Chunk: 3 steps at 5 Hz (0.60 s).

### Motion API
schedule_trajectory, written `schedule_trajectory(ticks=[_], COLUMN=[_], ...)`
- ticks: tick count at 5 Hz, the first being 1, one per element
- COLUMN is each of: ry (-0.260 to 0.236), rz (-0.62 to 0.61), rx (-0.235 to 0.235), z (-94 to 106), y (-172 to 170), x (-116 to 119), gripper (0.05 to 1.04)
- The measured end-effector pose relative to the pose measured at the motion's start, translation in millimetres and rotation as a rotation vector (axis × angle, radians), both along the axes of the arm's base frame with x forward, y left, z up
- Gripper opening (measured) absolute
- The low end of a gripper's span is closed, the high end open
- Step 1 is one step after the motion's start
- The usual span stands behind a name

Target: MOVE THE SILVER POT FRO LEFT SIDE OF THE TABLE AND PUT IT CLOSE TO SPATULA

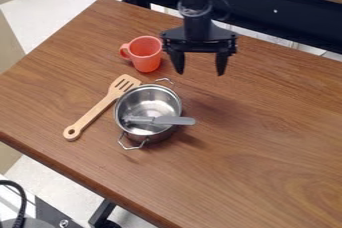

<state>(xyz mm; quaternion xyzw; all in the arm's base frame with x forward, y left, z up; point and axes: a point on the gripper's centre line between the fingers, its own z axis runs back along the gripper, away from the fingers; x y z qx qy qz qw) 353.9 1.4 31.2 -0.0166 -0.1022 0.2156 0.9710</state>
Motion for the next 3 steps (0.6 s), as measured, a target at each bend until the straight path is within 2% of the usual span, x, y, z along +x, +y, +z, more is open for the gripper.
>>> schedule_trajectory(ticks=[1, 2, 3], ry=[-0.004, 0.043, 0.07], rz=[0.179, 0.257, 0.313], rx=[-0.016, -0.08, -0.105], z=[-4.3, -6.6, -9.8], y=[-15.7, -27.9, -29.4], x=[5.8, 12.3, 17.7], gripper=[1.0, 1.0, 1.0])
